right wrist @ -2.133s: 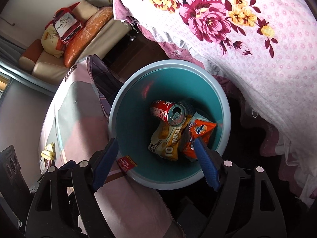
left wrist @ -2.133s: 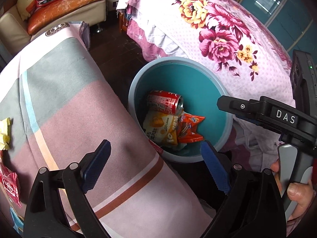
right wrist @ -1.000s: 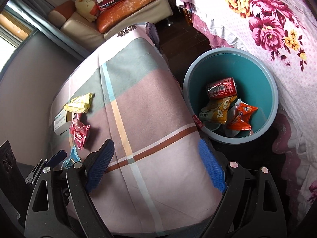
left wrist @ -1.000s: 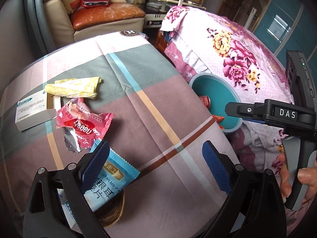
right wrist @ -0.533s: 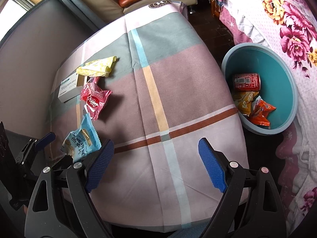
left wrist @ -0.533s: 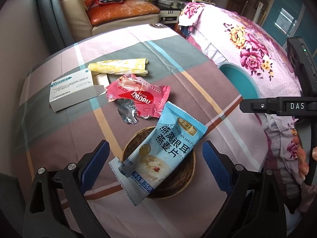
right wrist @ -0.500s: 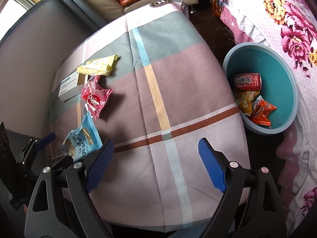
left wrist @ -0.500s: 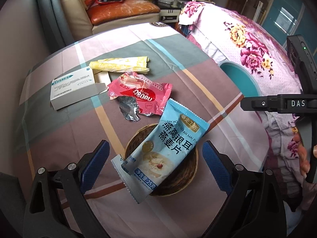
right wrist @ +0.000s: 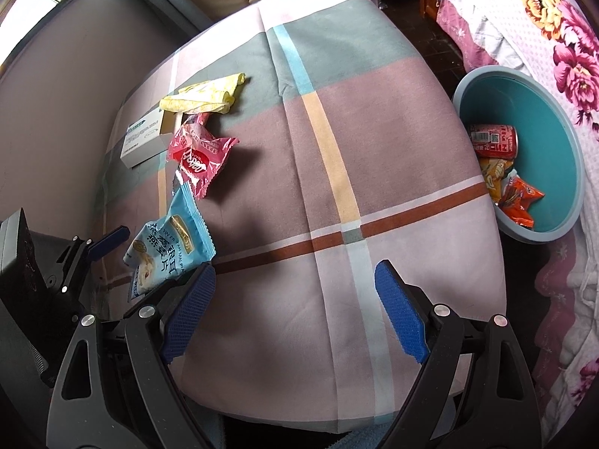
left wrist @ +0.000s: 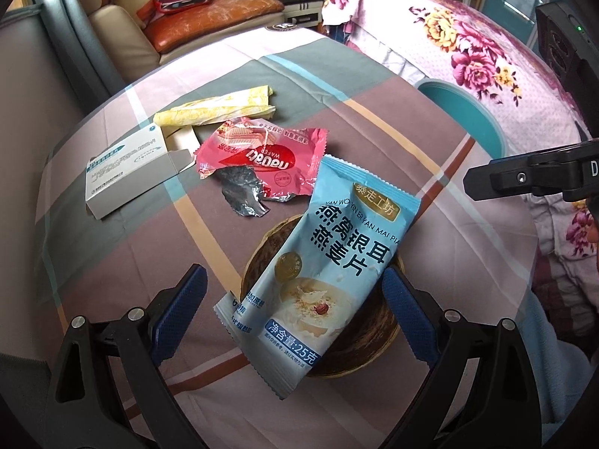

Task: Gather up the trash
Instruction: 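Grasp the blue oat-snack bag with the left gripper, then grasp the rim of the white plastic cup in the wicker basket with the right gripper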

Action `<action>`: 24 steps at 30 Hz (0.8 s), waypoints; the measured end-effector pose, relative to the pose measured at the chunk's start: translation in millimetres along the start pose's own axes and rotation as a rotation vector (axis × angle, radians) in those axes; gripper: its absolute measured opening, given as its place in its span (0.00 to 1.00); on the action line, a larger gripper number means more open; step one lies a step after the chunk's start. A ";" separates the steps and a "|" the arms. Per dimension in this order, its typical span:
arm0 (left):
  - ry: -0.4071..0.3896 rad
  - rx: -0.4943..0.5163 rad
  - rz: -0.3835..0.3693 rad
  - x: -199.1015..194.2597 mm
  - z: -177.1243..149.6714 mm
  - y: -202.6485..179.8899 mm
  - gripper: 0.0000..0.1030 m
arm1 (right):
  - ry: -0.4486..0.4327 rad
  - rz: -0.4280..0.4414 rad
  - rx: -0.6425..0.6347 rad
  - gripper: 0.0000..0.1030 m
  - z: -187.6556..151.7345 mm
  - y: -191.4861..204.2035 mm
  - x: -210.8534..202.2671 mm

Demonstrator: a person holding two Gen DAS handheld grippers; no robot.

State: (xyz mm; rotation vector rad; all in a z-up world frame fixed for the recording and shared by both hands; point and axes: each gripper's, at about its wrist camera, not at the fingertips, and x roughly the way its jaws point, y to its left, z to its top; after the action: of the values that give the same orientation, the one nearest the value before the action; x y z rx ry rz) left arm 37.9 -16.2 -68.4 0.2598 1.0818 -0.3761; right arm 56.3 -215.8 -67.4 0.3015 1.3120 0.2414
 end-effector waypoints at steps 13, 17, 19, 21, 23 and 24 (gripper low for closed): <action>-0.035 -0.133 -0.072 -5.8 -0.4 15.1 0.38 | -0.024 -0.009 -0.037 0.80 0.7 12.3 2.9; -0.070 -0.216 -0.068 -19.5 -3.6 38.1 0.38 | -0.024 0.026 -0.067 0.80 2.7 27.6 1.9; -0.076 -0.275 -0.061 -24.1 -8.7 55.5 0.38 | -0.024 0.055 -0.081 0.80 4.9 37.9 2.0; -0.079 -0.329 -0.063 -26.3 -16.4 71.8 0.38 | -0.019 0.089 -0.101 0.76 6.6 49.9 3.7; -0.069 -0.353 -0.047 -25.4 -24.1 82.3 0.38 | 0.006 0.126 -0.117 0.61 7.0 63.4 9.3; -0.061 -0.362 -0.043 -23.7 -27.6 86.2 0.38 | 0.021 0.143 -0.124 0.53 7.2 69.2 12.7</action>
State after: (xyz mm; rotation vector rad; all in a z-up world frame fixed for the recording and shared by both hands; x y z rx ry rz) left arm 42.0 76.6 -57.6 -0.0964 1.0754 -0.2191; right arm 66.0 -147.2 -53.0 0.2884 1.2915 0.4465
